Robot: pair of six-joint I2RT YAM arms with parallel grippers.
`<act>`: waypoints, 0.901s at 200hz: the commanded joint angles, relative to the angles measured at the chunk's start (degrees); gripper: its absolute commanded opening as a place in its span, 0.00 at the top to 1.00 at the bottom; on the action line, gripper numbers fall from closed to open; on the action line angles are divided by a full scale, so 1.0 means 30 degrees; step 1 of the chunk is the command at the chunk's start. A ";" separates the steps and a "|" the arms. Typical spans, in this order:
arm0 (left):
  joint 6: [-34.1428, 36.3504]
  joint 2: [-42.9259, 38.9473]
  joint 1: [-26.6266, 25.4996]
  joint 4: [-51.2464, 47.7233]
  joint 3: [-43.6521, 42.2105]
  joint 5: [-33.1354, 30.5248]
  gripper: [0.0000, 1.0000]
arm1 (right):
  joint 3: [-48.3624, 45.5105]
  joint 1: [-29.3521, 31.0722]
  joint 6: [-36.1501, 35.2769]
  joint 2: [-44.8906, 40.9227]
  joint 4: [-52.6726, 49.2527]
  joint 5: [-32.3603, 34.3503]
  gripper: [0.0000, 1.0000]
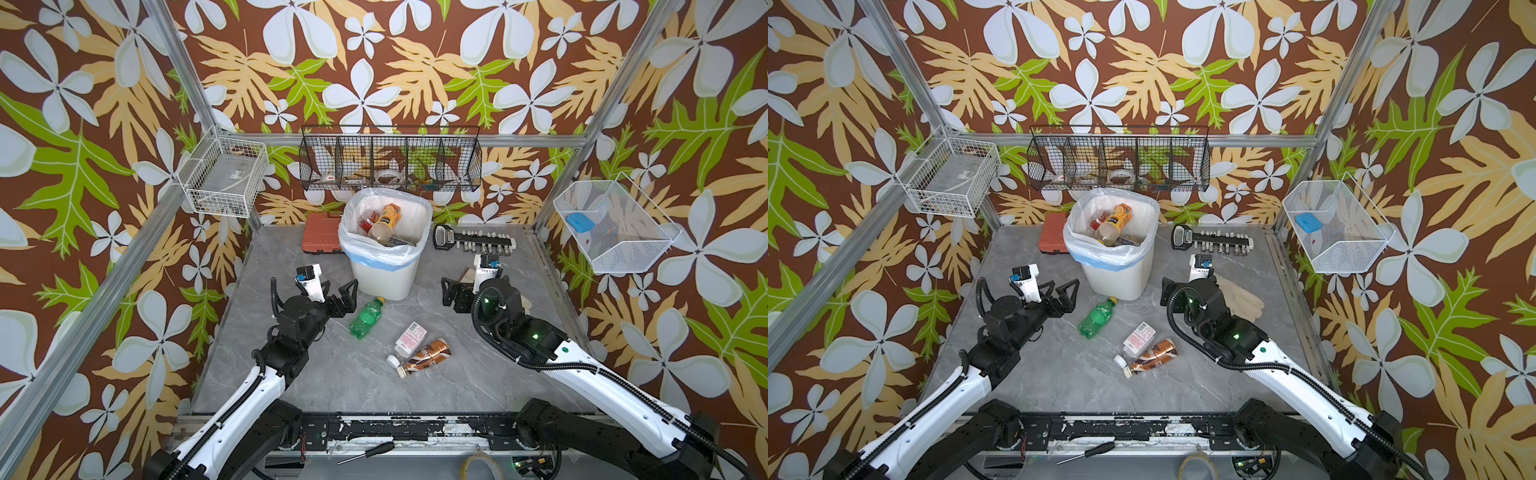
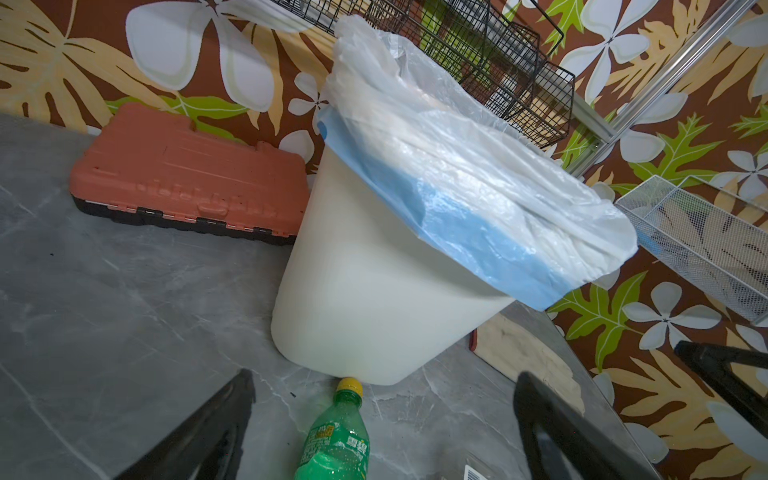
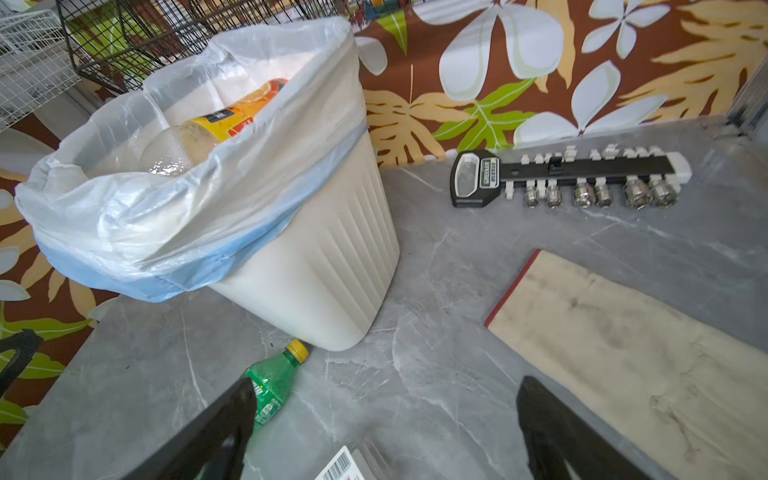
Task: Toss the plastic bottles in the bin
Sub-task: 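Withdraw the left gripper while the right gripper reaches toward the Nescafe bottle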
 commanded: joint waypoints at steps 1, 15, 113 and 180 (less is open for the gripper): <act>-0.0074 0.0326 0.0031 0.0408 0.0106 -0.0199 0.02 | -0.0184 0.0187 0.2670 0.0148 -0.1241 -0.0887 0.05; -0.0129 0.0534 0.0023 0.0412 0.0062 -0.0460 0.02 | -0.0896 0.0958 0.4157 0.0205 -0.1537 -0.0558 0.06; -0.0513 0.0149 0.0031 -0.0446 0.0296 -0.1383 0.02 | -0.5643 0.7320 1.7759 0.0712 -0.3043 0.1843 0.07; -0.0543 -0.0091 0.0031 -0.0840 0.0296 -0.1733 0.01 | -0.5645 0.7910 1.9789 0.2665 -0.2033 0.2338 0.08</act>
